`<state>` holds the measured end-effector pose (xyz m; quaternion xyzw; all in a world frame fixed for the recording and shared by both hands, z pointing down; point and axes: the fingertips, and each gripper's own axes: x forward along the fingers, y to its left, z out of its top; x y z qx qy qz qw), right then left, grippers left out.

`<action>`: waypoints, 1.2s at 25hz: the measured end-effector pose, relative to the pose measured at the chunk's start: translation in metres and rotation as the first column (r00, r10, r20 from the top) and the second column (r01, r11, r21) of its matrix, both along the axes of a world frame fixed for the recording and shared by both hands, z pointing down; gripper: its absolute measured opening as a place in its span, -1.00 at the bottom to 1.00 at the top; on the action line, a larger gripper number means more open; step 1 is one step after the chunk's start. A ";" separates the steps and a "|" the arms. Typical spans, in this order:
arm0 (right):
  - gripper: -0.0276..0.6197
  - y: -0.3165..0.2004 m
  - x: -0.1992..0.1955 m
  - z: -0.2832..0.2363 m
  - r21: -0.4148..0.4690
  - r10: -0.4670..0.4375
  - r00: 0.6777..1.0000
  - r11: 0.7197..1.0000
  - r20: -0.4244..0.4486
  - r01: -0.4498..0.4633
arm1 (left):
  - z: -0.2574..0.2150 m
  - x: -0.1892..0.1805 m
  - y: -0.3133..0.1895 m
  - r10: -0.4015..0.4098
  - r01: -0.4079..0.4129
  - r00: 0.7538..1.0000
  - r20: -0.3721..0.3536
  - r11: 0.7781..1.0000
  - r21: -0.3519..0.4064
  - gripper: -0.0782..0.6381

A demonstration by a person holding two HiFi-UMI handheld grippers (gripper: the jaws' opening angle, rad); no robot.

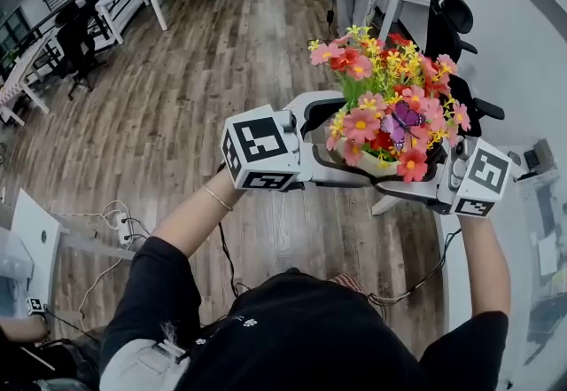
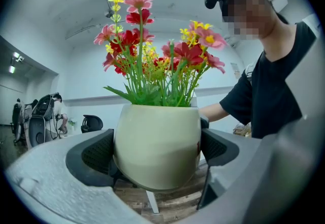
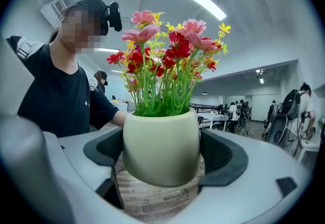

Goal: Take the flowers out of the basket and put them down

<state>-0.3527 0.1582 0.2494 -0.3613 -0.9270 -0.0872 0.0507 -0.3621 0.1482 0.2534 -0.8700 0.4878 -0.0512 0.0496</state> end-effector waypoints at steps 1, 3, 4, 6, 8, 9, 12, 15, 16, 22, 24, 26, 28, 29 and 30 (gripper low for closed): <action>0.51 -0.002 0.000 0.001 -0.002 0.001 1.000 1.000 0.000 -0.001 | 0.001 0.000 -0.002 0.001 -0.001 1.000 -0.003 1.000 0.000 0.67; 0.51 -0.004 -0.001 0.002 -0.003 0.001 1.000 1.000 -0.001 -0.001 | 0.002 0.000 -0.004 0.002 -0.002 1.000 -0.006 1.000 -0.001 0.67; 0.51 -0.004 -0.001 0.003 -0.004 0.001 1.000 1.000 -0.001 -0.001 | 0.003 -0.001 -0.004 0.002 -0.002 1.000 -0.007 1.000 -0.001 0.67; 0.50 -0.003 -0.001 0.004 -0.003 -0.001 1.000 1.000 0.001 0.001 | 0.004 -0.001 -0.003 0.000 0.000 1.000 -0.006 1.000 0.001 0.67; 0.51 -0.003 -0.003 0.006 -0.003 0.000 1.000 1.000 0.007 0.000 | 0.006 -0.003 -0.003 -0.001 0.001 1.000 -0.001 1.000 0.003 0.67; 0.51 -0.005 -0.003 0.007 -0.005 0.001 1.000 1.000 0.009 -0.001 | 0.007 -0.003 -0.005 -0.001 0.001 1.000 -0.001 1.000 0.002 0.67; 0.50 -0.017 -0.003 0.010 -0.013 0.003 1.000 1.000 0.013 -0.002 | 0.010 -0.003 -0.017 0.002 -0.002 1.000 0.005 1.000 -0.003 0.67; 0.51 -0.036 -0.001 0.004 -0.017 0.007 1.000 1.000 0.017 -0.007 | 0.004 -0.001 -0.035 0.006 -0.006 1.000 0.013 1.000 -0.009 0.67; 0.51 -0.037 -0.001 0.002 -0.020 0.010 1.000 1.000 0.020 -0.009 | 0.002 -0.001 -0.037 0.009 -0.009 1.000 0.012 1.000 -0.010 0.67; 0.51 -0.054 0.008 0.006 -0.040 0.024 0.999 0.999 0.040 -0.022 | 0.006 0.008 -0.053 0.025 -0.024 0.999 0.020 1.000 -0.018 0.67; 0.51 -0.081 0.015 0.004 -0.059 0.022 0.998 0.998 0.053 -0.019 | 0.006 0.015 -0.080 0.023 -0.022 1.000 0.020 0.999 -0.028 0.67; 0.51 -0.098 0.020 0.003 -0.067 0.021 0.998 0.998 0.061 -0.017 | 0.005 0.019 -0.097 0.023 -0.022 1.000 0.019 0.999 -0.035 0.67; 0.51 -0.104 0.022 0.003 -0.070 0.021 0.998 0.997 0.061 -0.017 | 0.005 0.021 -0.103 0.023 -0.022 1.000 0.020 0.999 -0.040 0.67; 0.51 -0.105 0.022 0.003 -0.071 0.021 0.998 0.997 0.061 -0.016 | 0.005 0.021 -0.105 0.023 -0.022 0.999 0.022 0.999 -0.042 0.67; 0.51 -0.107 0.022 0.003 -0.071 0.021 0.998 0.997 0.061 -0.017 | 0.005 0.021 -0.107 0.022 -0.021 0.999 0.026 0.999 -0.045 0.67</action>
